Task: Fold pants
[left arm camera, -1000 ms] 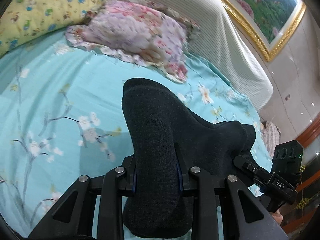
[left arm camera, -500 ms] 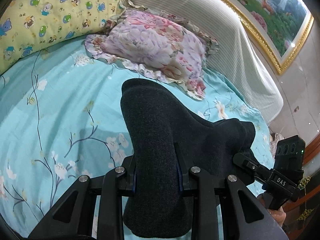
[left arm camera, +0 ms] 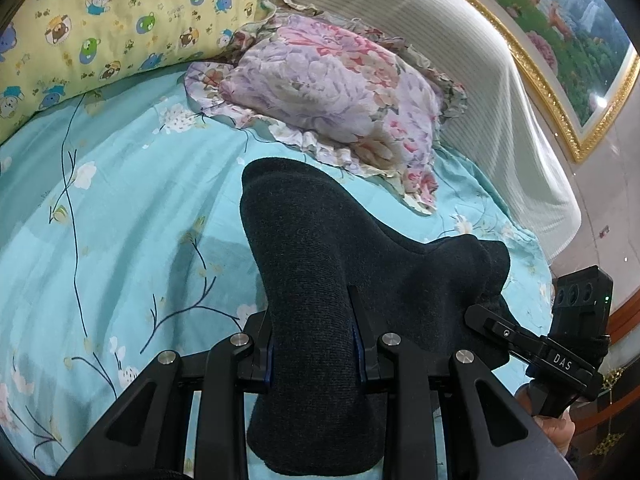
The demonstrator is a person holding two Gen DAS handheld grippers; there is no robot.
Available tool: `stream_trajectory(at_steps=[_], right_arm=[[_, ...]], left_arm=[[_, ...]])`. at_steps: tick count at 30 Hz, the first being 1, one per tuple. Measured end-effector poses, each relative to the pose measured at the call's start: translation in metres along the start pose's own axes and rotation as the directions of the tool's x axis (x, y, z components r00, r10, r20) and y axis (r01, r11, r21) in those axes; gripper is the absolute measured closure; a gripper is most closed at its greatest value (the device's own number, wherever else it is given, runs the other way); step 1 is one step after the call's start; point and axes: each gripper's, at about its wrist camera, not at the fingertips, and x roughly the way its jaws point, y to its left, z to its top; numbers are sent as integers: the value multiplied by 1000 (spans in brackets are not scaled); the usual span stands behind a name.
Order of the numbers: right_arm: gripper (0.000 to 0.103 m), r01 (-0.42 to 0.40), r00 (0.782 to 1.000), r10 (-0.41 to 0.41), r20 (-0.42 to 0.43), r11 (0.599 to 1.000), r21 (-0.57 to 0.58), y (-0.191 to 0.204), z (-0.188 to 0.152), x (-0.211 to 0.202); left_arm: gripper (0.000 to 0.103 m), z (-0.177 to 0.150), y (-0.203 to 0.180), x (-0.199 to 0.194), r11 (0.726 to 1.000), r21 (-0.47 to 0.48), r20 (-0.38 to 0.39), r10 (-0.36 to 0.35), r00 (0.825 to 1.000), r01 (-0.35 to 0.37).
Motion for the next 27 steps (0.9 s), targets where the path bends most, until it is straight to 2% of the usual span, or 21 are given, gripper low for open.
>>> stream_trajectory(at_steps=[6, 11, 17, 19, 25, 27], right_arm=[[58, 19, 999, -20, -27, 1000, -7, -6, 5, 18], [52, 39, 998, -40, -51, 999, -6, -14, 2, 29], [51, 36, 997, -36, -62, 999, 7, -23, -3, 34], [50, 33, 998, -32, -62, 999, 12, -25, -3, 35], [39, 42, 997, -40, -64, 999, 28, -27, -4, 34], [31, 49, 997, -46, -61, 998, 36, -27, -4, 32]], left_arm=[[74, 1, 9, 17, 1000, -5, -28, 28, 999, -28], [69, -4, 16, 25, 999, -7, -40, 39, 998, -40], [64, -7, 19, 29, 999, -2, -42, 44, 998, -44], [55, -8, 20, 29, 999, -8, -40, 52, 998, -52], [41, -10, 24, 22, 998, -15, -26, 65, 998, -66], [37, -11, 25, 19, 997, -9, -24, 72, 997, -72]])
